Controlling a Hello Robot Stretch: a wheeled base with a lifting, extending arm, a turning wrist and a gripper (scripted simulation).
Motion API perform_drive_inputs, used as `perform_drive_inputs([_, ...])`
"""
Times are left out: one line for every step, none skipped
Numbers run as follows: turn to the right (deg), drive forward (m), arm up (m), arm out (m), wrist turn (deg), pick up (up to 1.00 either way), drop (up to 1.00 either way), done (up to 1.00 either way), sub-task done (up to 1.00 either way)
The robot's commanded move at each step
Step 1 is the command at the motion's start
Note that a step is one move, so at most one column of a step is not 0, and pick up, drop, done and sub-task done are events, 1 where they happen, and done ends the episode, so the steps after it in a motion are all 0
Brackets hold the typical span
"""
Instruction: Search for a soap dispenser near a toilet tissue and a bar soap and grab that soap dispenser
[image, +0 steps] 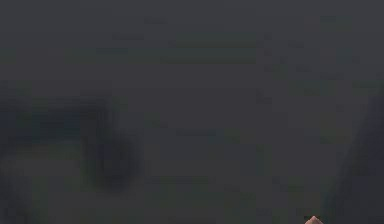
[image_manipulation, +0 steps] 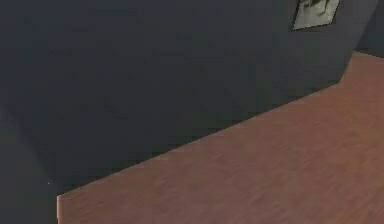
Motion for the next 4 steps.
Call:
perform_drive_inputs([45.0, 0.0, 0.0, 0.0, 0.0, 0.0, 0.0, 0.0, 0.0])
perform_drive_inputs([45.0, 0.0, 0.0, 0.0, 0.0, 0.0, 0.0, 0.0, 0.0])
perform_drive_inputs([45.0, 0.0, 0.0, 0.0, 0.0, 0.0, 0.0, 0.0, 0.0])
perform_drive_inputs([15.0, 0.0, 0.0, 0.0, 0.0, 0.0, 0.0, 0.0, 0.0])
